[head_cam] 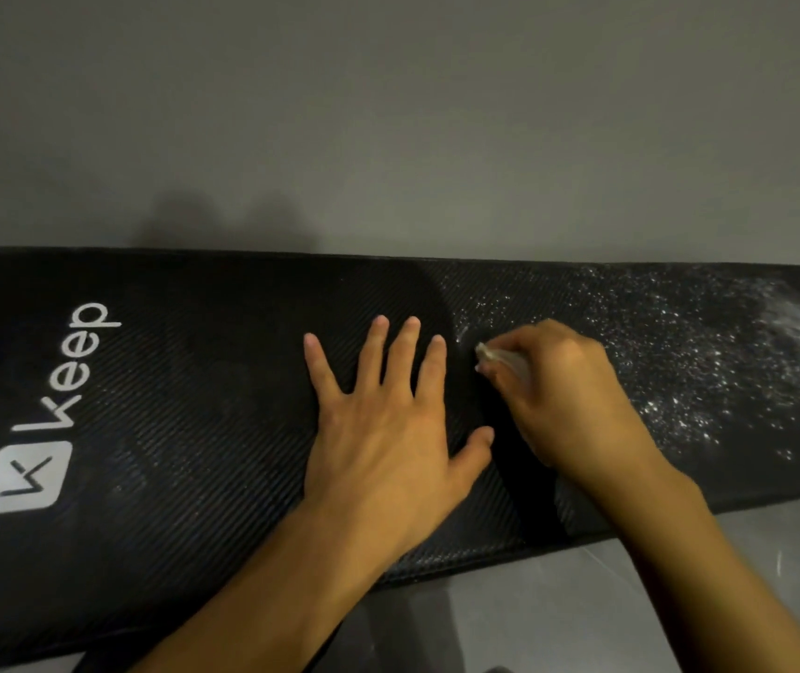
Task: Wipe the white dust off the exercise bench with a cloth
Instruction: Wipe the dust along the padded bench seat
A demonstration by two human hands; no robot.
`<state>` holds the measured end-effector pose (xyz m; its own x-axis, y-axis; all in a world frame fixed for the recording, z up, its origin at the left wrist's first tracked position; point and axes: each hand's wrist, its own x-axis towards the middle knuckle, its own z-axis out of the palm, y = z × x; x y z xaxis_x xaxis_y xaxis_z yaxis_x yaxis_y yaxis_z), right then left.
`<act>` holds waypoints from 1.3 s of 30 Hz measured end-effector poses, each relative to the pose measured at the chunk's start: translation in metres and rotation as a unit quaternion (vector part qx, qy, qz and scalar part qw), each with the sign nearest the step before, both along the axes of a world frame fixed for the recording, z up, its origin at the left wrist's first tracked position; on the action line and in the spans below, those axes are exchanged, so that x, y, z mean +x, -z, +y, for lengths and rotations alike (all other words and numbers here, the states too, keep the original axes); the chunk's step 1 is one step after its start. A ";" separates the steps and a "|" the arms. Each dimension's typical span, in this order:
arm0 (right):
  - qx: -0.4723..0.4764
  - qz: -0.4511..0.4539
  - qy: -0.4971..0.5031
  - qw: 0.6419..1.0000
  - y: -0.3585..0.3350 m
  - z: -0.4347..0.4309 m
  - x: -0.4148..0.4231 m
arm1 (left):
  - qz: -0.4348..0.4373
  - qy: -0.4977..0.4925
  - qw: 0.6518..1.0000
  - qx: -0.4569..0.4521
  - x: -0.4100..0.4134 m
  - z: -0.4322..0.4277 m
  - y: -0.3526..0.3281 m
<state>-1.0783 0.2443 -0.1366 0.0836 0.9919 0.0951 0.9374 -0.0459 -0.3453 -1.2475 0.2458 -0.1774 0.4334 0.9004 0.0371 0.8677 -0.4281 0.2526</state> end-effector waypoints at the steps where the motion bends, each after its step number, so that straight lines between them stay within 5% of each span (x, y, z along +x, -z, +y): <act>1: 0.013 -0.023 0.021 0.999 0.002 0.009 -0.001 | 0.001 0.000 1.000 -0.001 0.001 0.000 -0.001; 8: 0.001 0.021 -0.045 0.999 0.002 0.013 -0.014 | -0.007 0.000 1.000 0.008 0.001 -0.001 0.001; 12: 0.022 -0.053 0.039 0.998 0.004 0.041 -0.011 | -0.003 -0.002 1.000 0.015 0.001 0.000 0.002; 18: -0.019 0.005 -0.016 1.000 0.000 0.028 -0.017 | -0.010 -0.010 1.000 0.004 -0.001 0.001 0.001; 23: 0.028 -0.034 0.075 0.996 0.002 0.058 -0.011 | 0.007 -0.020 1.000 -0.002 -0.001 0.000 -0.001; 28: -0.003 -0.010 -0.008 1.000 0.003 0.042 -0.012 | 0.005 -0.029 1.000 -0.005 -0.002 0.000 -0.002; 33: 0.024 -0.039 0.080 0.996 0.006 0.078 -0.007 | 0.015 -0.025 1.000 -0.004 -0.001 0.000 -0.001; 39: 0.001 -0.005 0.001 1.000 0.006 0.076 -0.020 | 0.008 -0.026 1.000 -0.004 0.000 0.000 0.000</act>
